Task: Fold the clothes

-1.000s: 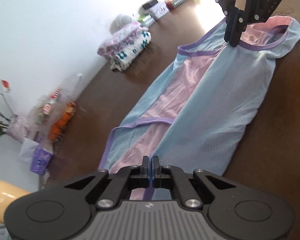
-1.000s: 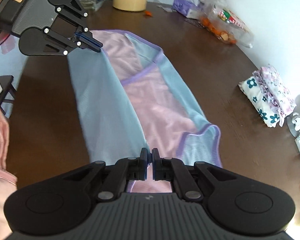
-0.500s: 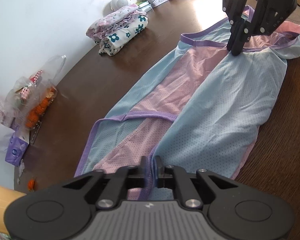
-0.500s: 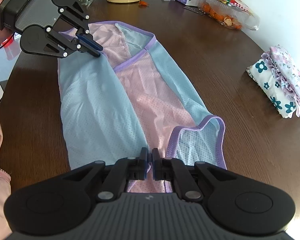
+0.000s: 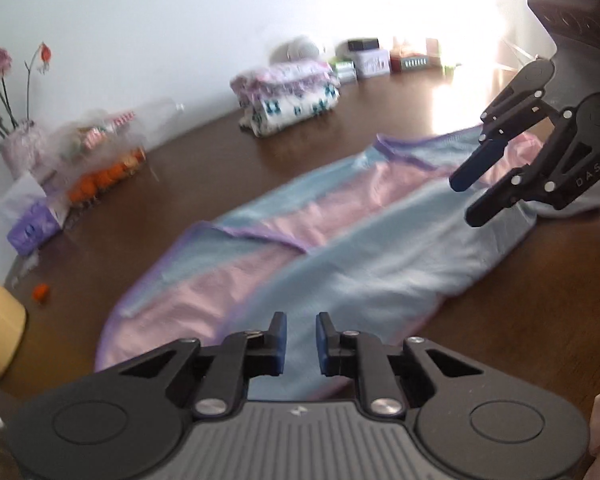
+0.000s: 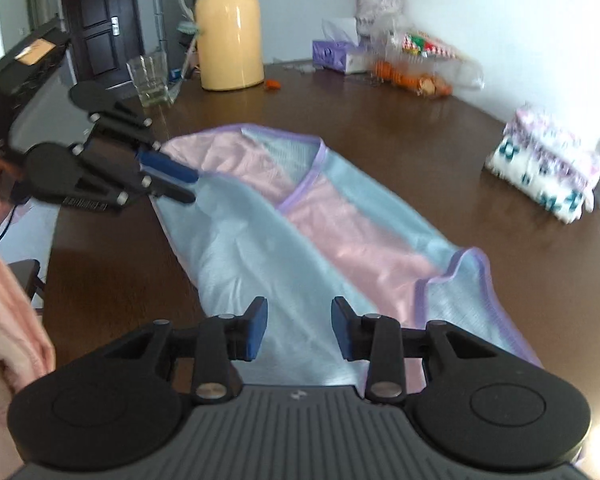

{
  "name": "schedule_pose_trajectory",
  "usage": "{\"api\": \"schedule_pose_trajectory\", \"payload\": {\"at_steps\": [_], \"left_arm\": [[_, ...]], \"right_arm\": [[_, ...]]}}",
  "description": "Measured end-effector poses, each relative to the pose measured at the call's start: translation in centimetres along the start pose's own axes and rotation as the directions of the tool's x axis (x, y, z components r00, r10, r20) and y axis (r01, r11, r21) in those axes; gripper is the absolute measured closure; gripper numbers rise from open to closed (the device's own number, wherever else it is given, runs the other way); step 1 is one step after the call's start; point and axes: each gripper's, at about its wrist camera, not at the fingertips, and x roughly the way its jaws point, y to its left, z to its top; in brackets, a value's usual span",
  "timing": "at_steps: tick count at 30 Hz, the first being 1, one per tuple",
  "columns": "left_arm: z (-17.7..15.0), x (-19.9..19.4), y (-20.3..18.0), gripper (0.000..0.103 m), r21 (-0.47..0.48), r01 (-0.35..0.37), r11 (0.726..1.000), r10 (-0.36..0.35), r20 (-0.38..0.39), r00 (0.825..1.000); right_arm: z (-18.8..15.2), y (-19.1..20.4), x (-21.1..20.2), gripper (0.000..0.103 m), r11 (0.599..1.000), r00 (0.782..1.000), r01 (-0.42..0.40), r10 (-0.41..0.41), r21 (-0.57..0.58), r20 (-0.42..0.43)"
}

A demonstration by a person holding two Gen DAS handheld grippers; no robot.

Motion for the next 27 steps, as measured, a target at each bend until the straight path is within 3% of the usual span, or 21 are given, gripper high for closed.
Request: {"api": "schedule_pose_trajectory", "payload": {"at_steps": [5,10,12,15,17,18,24,27], "left_arm": [[-2.0,0.4,1.5,0.087,-0.093,-0.046,0.995,0.043,-0.039,0.998],[-3.2,0.0,4.0,0.086,-0.192,-0.038,0.981,0.029,-0.046,0.999],[-2.9,0.0,3.8,0.086,-0.188,-0.048,0.981,0.039,-0.052,0.998],[-1.0,-0.2,1.5,0.081,-0.129,-0.009,0.992,0.008,-0.009,1.000],[0.3,-0.3,0.0,0.075,-0.088,0.015,0.996,-0.014,0.018,1.000],[0.9,-0.4,-0.7,0.074,-0.068,0.027,0.997,-0.025,0.031,0.999],[4.7,-0.2,-5.5,0.075,0.062,0.104,0.993,-0.109,0.095,0.989],[6.5,1.0,-8.1,0.086,0.125,0.160,0.979,-0.172,0.094,0.981]], "right_arm": [[-1.3,0.2,0.7,0.067,0.999,0.999,0.041,-0.040,0.034,-0.024],[-2.7,-0.6,-0.3,0.065,0.997,0.997,0.073,-0.071,0.039,-0.039],[-3.0,-1.0,-0.8,0.064,0.996,0.998,0.061,-0.059,0.061,-0.033],[-3.2,-1.3,-3.4,0.058,0.993,0.999,0.014,-0.020,0.115,0.050],[-3.8,-1.2,-5.9,0.044,0.992,0.994,0.030,-0.042,0.119,0.102],[-4.3,-1.0,-7.1,0.043,0.992,0.992,0.051,-0.064,0.116,0.112],[-9.6,-0.6,-11.5,0.044,0.981,0.985,0.173,-0.174,0.088,-0.002],[-11.4,0.0,-12.9,0.045,0.979,0.980,0.198,-0.198,0.038,-0.022]]}}
